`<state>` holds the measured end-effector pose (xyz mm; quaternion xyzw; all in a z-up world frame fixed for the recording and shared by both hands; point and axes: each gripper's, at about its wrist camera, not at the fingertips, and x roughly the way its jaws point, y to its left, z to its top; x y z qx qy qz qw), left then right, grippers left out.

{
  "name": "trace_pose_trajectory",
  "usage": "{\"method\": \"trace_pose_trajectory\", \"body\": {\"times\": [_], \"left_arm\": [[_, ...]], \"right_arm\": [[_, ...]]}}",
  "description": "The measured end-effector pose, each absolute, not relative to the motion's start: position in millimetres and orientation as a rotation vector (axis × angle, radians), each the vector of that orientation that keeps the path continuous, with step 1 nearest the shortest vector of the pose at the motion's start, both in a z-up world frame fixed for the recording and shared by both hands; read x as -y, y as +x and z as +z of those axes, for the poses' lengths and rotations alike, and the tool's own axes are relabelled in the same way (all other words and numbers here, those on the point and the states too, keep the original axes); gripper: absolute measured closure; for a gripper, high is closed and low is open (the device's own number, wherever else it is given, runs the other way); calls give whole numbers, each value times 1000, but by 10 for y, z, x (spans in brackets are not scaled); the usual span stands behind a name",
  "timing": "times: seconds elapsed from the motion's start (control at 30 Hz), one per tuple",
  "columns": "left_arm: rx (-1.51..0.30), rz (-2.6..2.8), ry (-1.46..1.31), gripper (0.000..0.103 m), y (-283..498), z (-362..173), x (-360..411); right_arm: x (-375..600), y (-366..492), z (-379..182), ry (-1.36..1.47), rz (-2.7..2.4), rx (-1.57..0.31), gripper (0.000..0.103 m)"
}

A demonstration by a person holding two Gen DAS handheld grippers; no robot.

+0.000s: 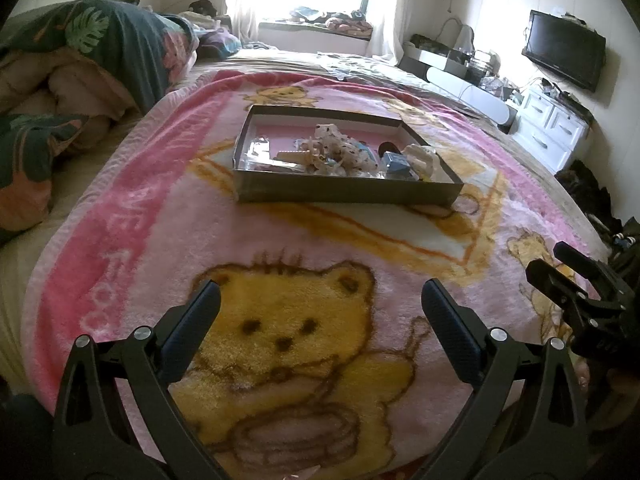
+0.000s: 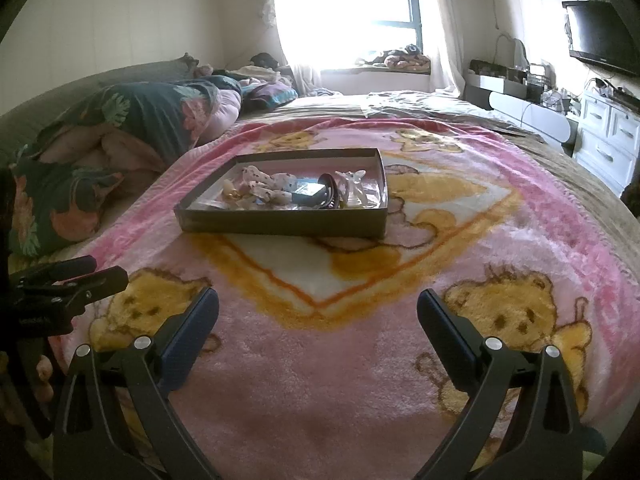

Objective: Organize jewelry

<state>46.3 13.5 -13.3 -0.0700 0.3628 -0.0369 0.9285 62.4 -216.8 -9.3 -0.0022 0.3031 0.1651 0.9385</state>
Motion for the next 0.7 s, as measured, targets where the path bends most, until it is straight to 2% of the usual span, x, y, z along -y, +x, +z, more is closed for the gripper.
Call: {"method": "trace_pose_trajectory", "body": {"times": [0.7], "left_arm": [[-744, -78, -143, 9, 466, -116, -141]], "right_arm": [[2176, 619, -90, -4, 336, -619, 4]]}}
